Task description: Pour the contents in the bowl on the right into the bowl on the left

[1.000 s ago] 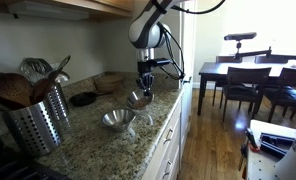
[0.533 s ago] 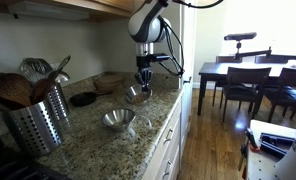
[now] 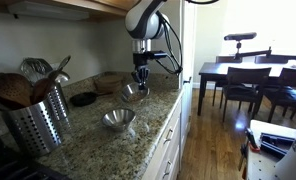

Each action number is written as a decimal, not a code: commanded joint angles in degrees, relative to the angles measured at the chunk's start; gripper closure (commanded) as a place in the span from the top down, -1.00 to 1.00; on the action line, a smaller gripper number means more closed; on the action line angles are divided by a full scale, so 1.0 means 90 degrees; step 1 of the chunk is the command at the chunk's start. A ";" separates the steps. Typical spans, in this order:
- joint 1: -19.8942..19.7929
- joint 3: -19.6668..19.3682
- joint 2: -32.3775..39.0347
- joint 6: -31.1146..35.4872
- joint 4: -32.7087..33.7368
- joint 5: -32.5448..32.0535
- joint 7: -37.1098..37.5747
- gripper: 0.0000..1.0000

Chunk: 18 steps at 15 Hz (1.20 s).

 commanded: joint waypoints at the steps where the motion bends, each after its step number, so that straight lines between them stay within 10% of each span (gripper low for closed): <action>1: 0.0083 0.0021 -0.0375 -0.0225 -0.0181 -0.0134 0.0049 -0.83; 18: 0.0662 0.0135 -0.0892 -0.0167 -0.0473 -0.1303 0.0852 -0.83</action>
